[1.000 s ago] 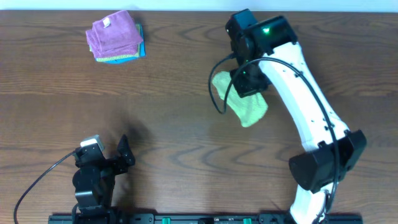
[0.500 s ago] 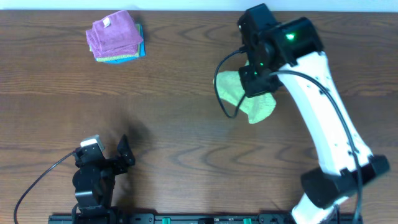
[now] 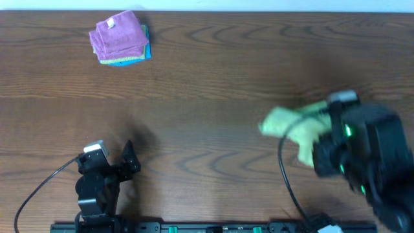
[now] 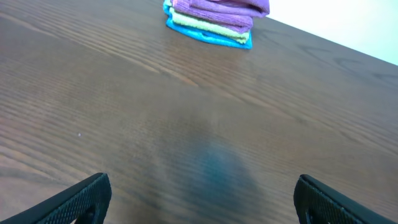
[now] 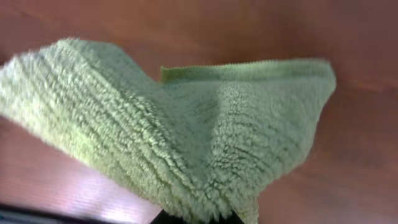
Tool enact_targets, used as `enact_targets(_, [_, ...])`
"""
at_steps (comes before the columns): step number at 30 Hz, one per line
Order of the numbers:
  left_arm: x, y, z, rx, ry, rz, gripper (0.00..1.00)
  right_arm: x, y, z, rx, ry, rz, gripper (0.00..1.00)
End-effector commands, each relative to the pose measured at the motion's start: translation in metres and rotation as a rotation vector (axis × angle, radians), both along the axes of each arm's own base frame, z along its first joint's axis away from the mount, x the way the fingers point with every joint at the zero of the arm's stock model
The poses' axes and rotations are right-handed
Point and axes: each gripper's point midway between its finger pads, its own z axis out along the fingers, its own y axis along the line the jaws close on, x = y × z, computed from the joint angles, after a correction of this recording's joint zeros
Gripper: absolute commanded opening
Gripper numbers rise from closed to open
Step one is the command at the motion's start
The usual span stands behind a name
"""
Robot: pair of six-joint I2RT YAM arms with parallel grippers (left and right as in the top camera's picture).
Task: Fold the cloth
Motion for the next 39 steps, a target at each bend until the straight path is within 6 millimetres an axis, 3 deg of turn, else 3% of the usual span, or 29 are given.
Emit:
enact_targets(1, [-0.001, -0.001, -0.009, -0.004, 0.015, -0.005, 0.95, -0.02, -0.003, -0.015, 0.025, 0.02, 0.014, 0.02])
enact_targets(4, [-0.001, -0.001, -0.009, -0.003, 0.015, -0.005, 0.95, -0.028, 0.003, -0.035, 0.044, 0.079, 0.038, 0.02])
enact_targets(7, [-0.001, -0.001, -0.009, -0.003, 0.015, -0.005, 0.95, -0.012, 0.017, -0.061, 0.056, 0.134, 0.057, 0.02])
enact_targets(8, [-0.001, -0.001, -0.009, -0.003, 0.015, -0.005, 0.95, 0.003, 0.023, -0.068, 0.058, 0.125, 0.062, 0.02])
enact_targets(11, [-0.001, -0.001, -0.009, -0.004, 0.015, -0.005, 0.95, 0.076, 0.068, -0.082, 0.082, 0.051, 0.202, 0.01])
enact_targets(12, [-0.001, -0.001, -0.009, -0.003, 0.015, -0.005, 0.95, 0.092, 0.074, -0.088, 0.062, 0.068, 0.208, 0.01])
enact_targets(13, [-0.001, -0.001, -0.009, -0.003, 0.015, -0.005, 0.95, 0.1, 0.073, -0.099, 0.031, 0.125, 0.183, 0.25])
enact_targets(14, [-0.001, -0.001, -0.009, -0.003, 0.015, -0.005, 0.95, 0.101, 0.071, -0.11, 0.018, 0.199, 0.153, 0.97])
enact_targets(17, [-0.001, -0.001, -0.009, -0.003, 0.015, -0.005, 0.95, 0.104, 0.071, -0.139, -0.014, 0.338, 0.115, 0.99])
enact_targets(26, [-0.001, -0.001, -0.009, -0.003, 0.015, -0.005, 0.95, 0.101, 0.053, -0.147, -0.091, 0.37, 0.05, 0.99])
enact_targets(32, [-0.001, -0.001, -0.009, -0.004, 0.015, -0.005, 0.95, 0.134, 0.056, -0.155, -0.087, 0.278, 0.027, 0.99])
enact_targets(34, [-0.001, -0.001, -0.009, -0.004, 0.015, -0.005, 0.95, 0.146, 0.057, -0.159, -0.078, 0.259, 0.017, 0.74])
enact_targets(36, [-0.001, -0.001, -0.009, -0.003, 0.015, -0.005, 0.95, 0.159, 0.06, -0.166, -0.061, 0.243, 0.014, 0.36])
enact_targets(39, [-0.001, -0.001, -0.009, -0.004, 0.015, -0.005, 0.95, 0.177, 0.072, -0.182, -0.026, 0.239, 0.049, 0.02])
